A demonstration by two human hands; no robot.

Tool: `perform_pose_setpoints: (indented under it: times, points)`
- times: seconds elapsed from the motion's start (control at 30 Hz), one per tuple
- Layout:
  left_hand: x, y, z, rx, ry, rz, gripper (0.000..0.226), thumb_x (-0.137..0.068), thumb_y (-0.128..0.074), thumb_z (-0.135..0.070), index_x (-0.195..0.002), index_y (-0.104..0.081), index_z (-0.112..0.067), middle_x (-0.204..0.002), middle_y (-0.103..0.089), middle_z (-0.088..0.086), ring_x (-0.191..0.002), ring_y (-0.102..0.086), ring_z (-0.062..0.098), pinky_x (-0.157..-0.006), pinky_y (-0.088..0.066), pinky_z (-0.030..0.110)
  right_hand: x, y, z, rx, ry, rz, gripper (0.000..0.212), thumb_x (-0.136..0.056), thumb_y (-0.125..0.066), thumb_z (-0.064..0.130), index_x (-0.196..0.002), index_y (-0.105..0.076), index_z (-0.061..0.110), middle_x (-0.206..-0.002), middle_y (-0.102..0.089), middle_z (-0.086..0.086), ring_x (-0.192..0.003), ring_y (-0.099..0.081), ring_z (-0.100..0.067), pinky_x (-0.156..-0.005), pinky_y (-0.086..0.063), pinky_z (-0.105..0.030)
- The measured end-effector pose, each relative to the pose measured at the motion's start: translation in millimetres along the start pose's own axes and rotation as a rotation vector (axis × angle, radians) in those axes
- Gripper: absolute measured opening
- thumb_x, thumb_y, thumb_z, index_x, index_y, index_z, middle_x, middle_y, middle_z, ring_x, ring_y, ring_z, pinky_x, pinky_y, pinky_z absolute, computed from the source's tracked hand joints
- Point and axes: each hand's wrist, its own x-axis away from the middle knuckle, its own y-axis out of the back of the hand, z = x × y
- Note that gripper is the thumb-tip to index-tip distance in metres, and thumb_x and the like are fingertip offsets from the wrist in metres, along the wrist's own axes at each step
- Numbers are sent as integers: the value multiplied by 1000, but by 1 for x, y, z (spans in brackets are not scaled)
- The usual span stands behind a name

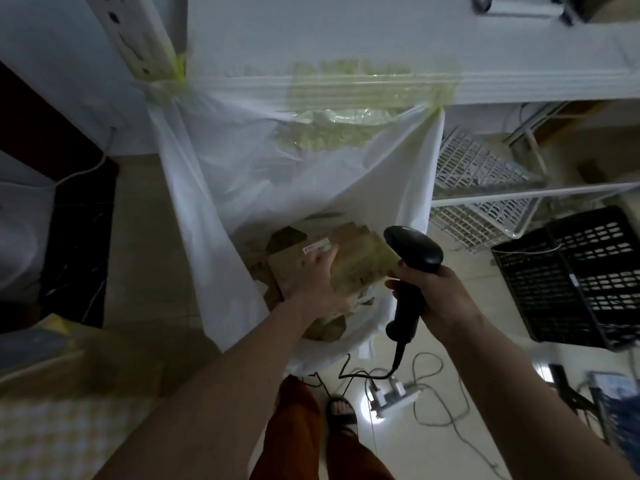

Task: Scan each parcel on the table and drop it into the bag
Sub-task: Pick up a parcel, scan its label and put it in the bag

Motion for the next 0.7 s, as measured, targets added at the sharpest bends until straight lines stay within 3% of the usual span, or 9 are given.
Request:
perform_pose_setpoints:
  times: [0.07, 0.17, 0.27, 0.4, 0.57, 0.7]
  points:
    - [0, -5, 7, -127, -62, 0, 118, -66, -82, -49, -153, -3, -36, -159, -6, -1, -145, -6, 30, -116, -23, 48, -3, 0, -1, 0, -1, -6, 10, -81, -64, -5, -88, -63, 2, -86, -61, -20, -82, -60, -32, -72, -48, -35]
    - [0, -5, 13, -126, -68, 7, 122, -63, -87, -45, -154, -6, -33, -160, 0, 0, -147, 2, 31, -119, -17, 48, -4, 0, -2, 14, 10, -8, 8, -81, -65, -5, -85, -64, 2, -83, -62, -20, -82, -60, -33, -75, -48, -37]
    - [6, 2, 14, -144, -52, -68, 102, -72, -83, -34, -152, -21, -25, -156, -16, 8, -144, -15, 29, -115, -26, 42, -1, -1, -2, 31, 19, 2, 8, -80, -65, -4, -83, -64, 3, -85, -62, -20, -83, -60, -33, -77, -48, -38]
    - [22, 10, 19, -33, 39, -212, 49, -91, -62, -12, -137, -46, -15, -136, -51, 5, -125, -48, 22, -88, -41, 24, 6, -6, -2, 54, 19, 66, 12, -81, -65, -2, -91, -63, 3, -84, -64, -16, -84, -61, -31, -76, -50, -36]
    - [50, 22, 25, -108, 89, -220, 46, -91, -56, -9, -136, -48, -17, -131, -55, 5, -118, -54, 23, -92, -44, 30, 23, -22, -2, 87, 17, 164, 11, -81, -65, -3, -87, -64, 6, -71, -67, -6, -79, -61, -26, -74, -50, -34]
    - [87, 31, 38, -107, 123, -262, 36, -91, -55, -10, -126, -55, -14, -124, -57, 6, -111, -56, 23, -89, -44, 30, 43, -40, -7, 181, 26, 284, 23, -80, -67, 1, -103, -63, 4, -84, -66, -14, -82, -61, -26, -82, -49, -39]
